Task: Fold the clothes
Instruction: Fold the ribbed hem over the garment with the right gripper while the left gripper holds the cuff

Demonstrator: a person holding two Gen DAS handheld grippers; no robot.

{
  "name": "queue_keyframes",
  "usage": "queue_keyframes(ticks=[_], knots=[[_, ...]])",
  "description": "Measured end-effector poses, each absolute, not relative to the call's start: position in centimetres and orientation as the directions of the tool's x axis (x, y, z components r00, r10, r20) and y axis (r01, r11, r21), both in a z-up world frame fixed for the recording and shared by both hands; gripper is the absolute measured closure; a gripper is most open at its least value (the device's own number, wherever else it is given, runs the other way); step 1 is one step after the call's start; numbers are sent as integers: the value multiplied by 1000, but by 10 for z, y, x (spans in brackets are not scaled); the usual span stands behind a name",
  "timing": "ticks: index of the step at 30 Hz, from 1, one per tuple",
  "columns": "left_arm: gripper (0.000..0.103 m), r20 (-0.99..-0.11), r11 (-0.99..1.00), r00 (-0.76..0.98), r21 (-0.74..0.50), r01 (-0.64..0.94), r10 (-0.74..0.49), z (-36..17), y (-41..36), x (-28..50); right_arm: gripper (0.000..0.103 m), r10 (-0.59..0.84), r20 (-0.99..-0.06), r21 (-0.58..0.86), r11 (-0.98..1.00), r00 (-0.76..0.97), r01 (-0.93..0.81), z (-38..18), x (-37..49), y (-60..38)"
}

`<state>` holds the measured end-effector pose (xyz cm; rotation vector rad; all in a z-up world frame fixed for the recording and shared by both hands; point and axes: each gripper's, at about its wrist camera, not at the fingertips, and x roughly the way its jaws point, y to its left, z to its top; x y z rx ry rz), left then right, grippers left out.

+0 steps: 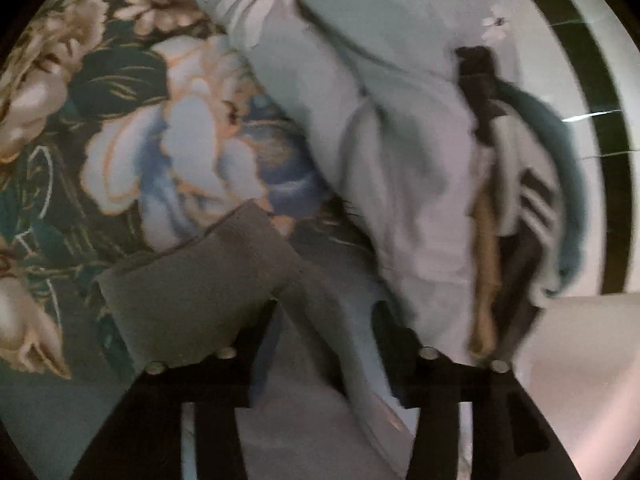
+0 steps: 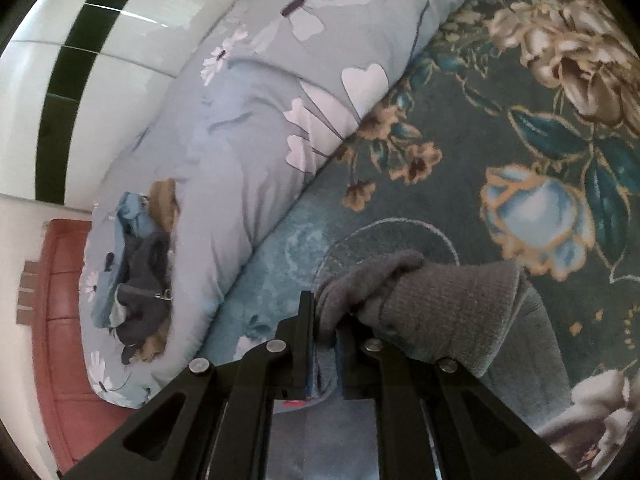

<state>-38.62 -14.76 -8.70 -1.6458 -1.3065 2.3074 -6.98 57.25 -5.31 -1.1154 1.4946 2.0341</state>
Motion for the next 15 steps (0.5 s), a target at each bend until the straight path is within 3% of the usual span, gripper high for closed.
queue_keyframes(ticks=[4, 8, 15], knots=[[39, -806, -695, -475, -566, 443, 354, -71, -176, -355, 90, -139, -790, 596, -405, -597, -694, -49, -75, 571], [38, -842, -685, -437, -521, 509, 316, -85, -201, -327, 53, -114, -767, 605, -455, -632, -653, -28, -73, 567], [38, -823, -610, -414, -567, 553, 390, -118, -199, -309, 46, -83, -718, 636, -483, -692, -602, 9, -33, 556]])
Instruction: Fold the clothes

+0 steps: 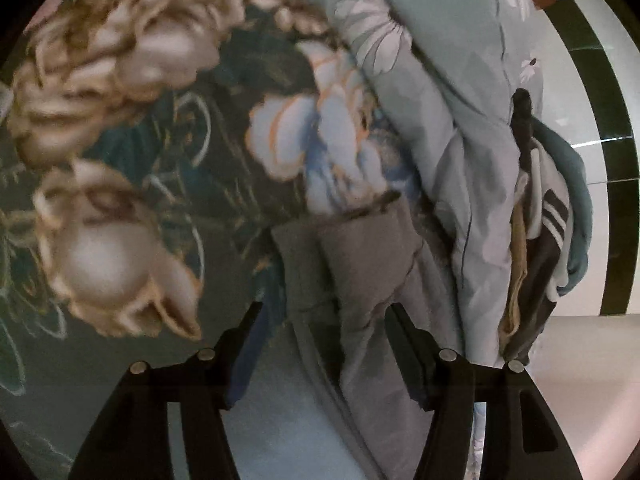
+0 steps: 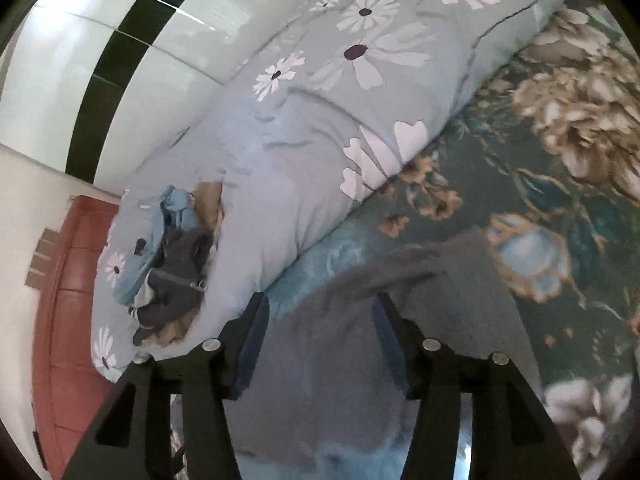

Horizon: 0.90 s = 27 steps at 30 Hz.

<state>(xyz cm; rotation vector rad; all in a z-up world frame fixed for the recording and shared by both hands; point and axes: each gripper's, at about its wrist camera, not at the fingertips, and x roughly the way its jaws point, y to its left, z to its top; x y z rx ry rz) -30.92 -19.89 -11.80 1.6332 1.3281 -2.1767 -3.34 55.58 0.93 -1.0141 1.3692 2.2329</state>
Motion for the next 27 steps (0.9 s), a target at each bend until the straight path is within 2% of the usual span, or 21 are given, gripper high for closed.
queue_keyframes(ticks=[8, 14, 16, 17, 20, 21, 22, 23, 24, 25, 26, 27], knots=[[38, -841, -636, -411, -537, 554, 352, -134, -179, -320, 46, -134, -769, 627, -347, -625, -697, -46, 42, 538], [40, -839, -636, -438, -535, 557, 323, -136, -171, -326, 46, -174, -704, 710, -148, -689, -688, -91, 58, 533], [42, -830, -617, -449, -550, 563, 330, -136, -169, -328, 42, -154, -663, 748, -81, -733, -659, -98, 57, 533], [42, -825, -609, -456, -558, 564, 334, -137, -168, -330, 37, -135, -648, 760, -50, -749, -648, -101, 57, 534], [58, -811, -570, -475, -580, 581, 342, -140, -163, -331, 35, -63, -641, 764, 31, -765, -644, -108, 55, 536], [70, -806, -555, -480, -589, 588, 346, -140, -160, -331, 33, -44, -646, 761, 51, -762, -647, -109, 54, 537], [73, -806, -541, -483, -589, 600, 342, -139, -158, -330, 33, -31, -650, 757, 61, -759, -650, -109, 52, 537], [75, -805, -535, -487, -590, 605, 338, -137, -156, -329, 35, -17, -659, 750, 66, -752, -658, -108, 49, 536], [76, -801, -529, -493, -595, 605, 339, -133, -156, -327, 43, -8, -670, 740, 73, -742, -669, -106, 47, 536], [77, -797, -523, -499, -601, 604, 340, -129, -156, -326, 52, -5, -682, 729, 81, -731, -680, -105, 47, 537], [77, -788, -515, -508, -613, 599, 348, -124, -157, -324, 71, -4, -692, 719, 87, -722, -690, -104, 46, 538], [78, -778, -507, -518, -627, 591, 357, -118, -158, -321, 77, -10, -695, 716, 85, -719, -693, -102, 46, 541]])
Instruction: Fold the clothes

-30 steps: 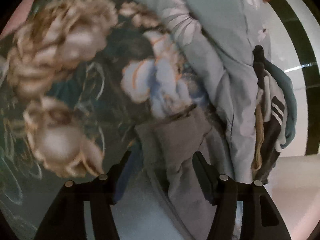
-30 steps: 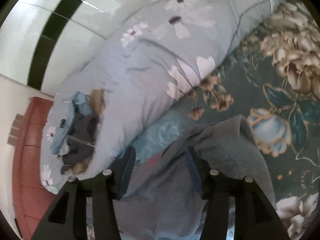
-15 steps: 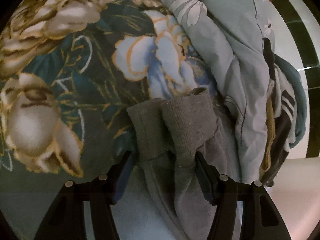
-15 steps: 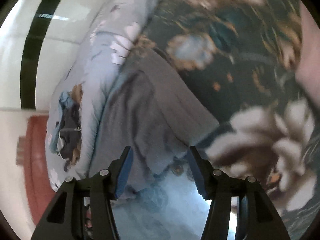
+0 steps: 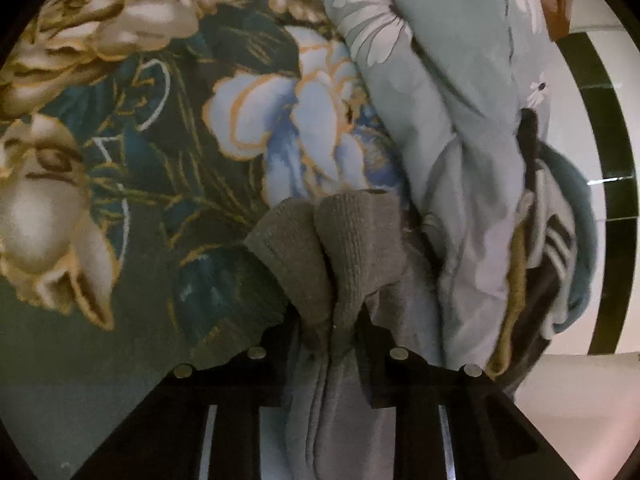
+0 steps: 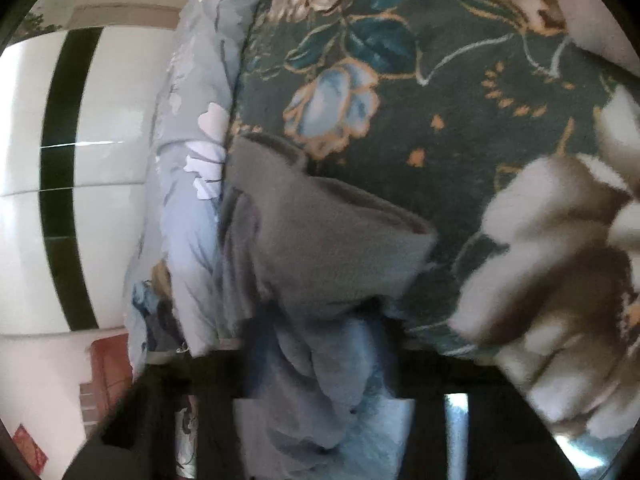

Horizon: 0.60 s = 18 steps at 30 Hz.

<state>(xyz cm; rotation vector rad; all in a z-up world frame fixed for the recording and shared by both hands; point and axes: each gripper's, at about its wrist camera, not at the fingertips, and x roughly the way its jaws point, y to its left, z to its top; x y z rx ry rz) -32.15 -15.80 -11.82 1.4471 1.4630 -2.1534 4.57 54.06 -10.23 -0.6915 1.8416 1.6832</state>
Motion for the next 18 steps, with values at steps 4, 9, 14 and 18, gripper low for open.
queue_keyframes(ticks=[4, 9, 14, 18], knots=[[79, -735, -498, -553, -675, 544, 393, -90, -166, -309, 92, -30, -681, 732, 28, -732, -681, -82, 50, 552], [79, -610, -463, -637, -786, 410, 472, -50, -195, -271, 94, -47, -613, 787, -126, -789, -604, -34, 63, 557], [78, -605, -495, -655, -781, 380, 452, -57, -231, -208, 94, -114, -647, 759, -189, -754, -623, -49, 100, 547], [78, -710, -460, -561, -704, 541, 426, -123, -248, -192, 94, -168, -664, 744, -46, -729, -667, -106, 133, 543]])
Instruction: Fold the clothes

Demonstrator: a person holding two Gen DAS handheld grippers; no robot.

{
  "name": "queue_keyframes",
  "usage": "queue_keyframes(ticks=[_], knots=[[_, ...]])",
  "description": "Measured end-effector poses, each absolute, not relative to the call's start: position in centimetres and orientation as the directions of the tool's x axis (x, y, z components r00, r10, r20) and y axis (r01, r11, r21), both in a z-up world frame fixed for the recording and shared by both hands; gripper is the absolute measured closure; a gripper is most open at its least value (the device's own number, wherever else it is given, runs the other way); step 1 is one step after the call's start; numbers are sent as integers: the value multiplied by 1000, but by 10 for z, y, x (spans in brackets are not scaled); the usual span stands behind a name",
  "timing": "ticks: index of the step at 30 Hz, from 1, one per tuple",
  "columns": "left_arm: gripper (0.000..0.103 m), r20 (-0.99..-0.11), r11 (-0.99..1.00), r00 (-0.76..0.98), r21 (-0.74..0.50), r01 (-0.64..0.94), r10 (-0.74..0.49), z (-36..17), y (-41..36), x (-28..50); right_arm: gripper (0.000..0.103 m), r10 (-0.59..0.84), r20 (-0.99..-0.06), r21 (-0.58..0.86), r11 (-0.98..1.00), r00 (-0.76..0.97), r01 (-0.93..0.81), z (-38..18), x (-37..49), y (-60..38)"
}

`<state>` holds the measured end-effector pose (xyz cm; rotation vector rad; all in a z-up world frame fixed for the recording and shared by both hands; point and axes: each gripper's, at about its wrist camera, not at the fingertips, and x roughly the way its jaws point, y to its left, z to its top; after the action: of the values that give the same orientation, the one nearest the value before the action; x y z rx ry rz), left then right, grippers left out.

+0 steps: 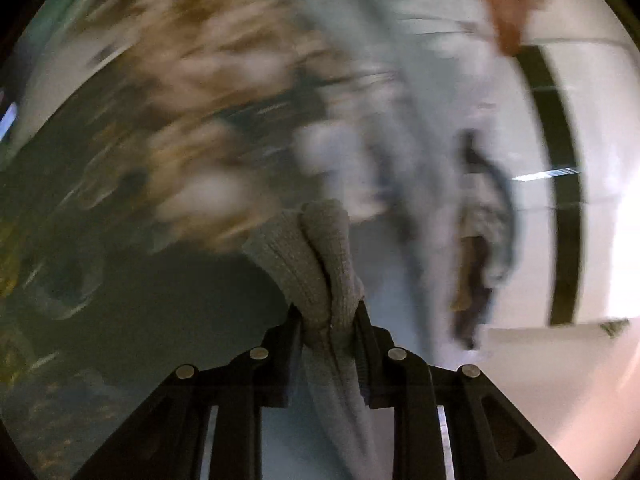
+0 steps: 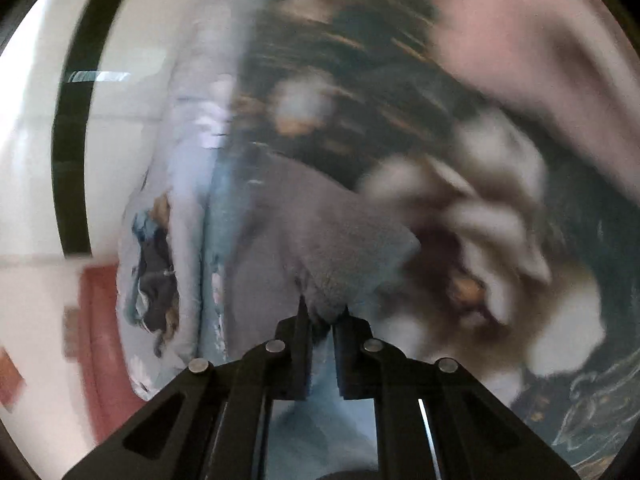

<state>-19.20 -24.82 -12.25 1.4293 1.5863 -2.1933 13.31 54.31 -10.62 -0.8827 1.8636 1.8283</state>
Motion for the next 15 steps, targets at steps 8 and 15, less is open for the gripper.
queue_keyframes(ticks=[8, 15], knots=[[78, -729, -424, -550, -684, 593, 406, -147, -255, -180, 85, -181, -723, 690, -161, -666, -706, -82, 121, 536], [78, -721, -425, -544, -692, 583, 429, -146, -262, -182, 73, -173, -834, 547, -377, -524, -747, -49, 118, 493]])
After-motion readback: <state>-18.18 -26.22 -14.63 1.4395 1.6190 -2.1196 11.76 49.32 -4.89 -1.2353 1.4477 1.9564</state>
